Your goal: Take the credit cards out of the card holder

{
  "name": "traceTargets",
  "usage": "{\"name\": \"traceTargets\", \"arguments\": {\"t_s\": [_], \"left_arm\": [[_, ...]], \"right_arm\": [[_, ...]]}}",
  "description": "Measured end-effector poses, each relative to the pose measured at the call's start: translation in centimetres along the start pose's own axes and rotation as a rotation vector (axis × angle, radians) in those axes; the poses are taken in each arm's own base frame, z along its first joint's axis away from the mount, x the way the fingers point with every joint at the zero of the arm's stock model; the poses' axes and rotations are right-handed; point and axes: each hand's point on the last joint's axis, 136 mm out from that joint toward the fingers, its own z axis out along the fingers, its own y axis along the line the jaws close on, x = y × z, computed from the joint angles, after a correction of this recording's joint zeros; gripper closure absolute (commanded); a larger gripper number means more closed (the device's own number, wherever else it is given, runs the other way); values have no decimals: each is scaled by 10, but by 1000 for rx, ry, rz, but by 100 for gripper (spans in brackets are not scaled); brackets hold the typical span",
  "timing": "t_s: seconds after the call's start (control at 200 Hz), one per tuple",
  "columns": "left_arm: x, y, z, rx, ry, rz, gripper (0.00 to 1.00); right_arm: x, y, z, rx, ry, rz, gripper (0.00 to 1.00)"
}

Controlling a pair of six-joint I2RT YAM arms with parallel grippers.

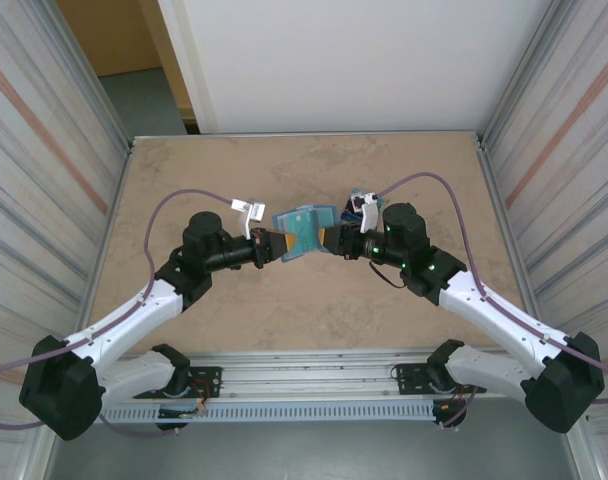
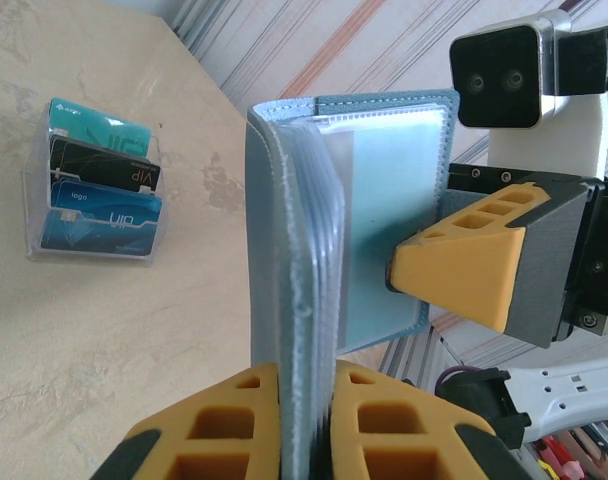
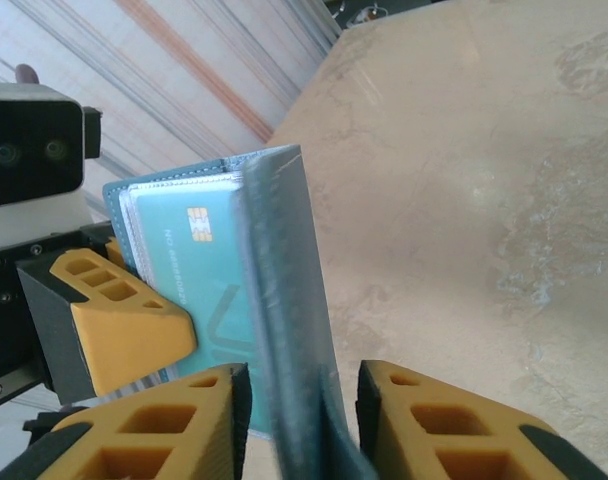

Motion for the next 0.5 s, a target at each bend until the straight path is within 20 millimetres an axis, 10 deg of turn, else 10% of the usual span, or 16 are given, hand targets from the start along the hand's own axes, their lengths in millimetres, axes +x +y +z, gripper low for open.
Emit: {"name": "traceTargets", "arguments": {"t_s": [0.501], "left_arm": [[-1,1,0,-6,-4,-3,100]], "right_arm": [[-11,20,-22,-60,-45,-23,67]]}}
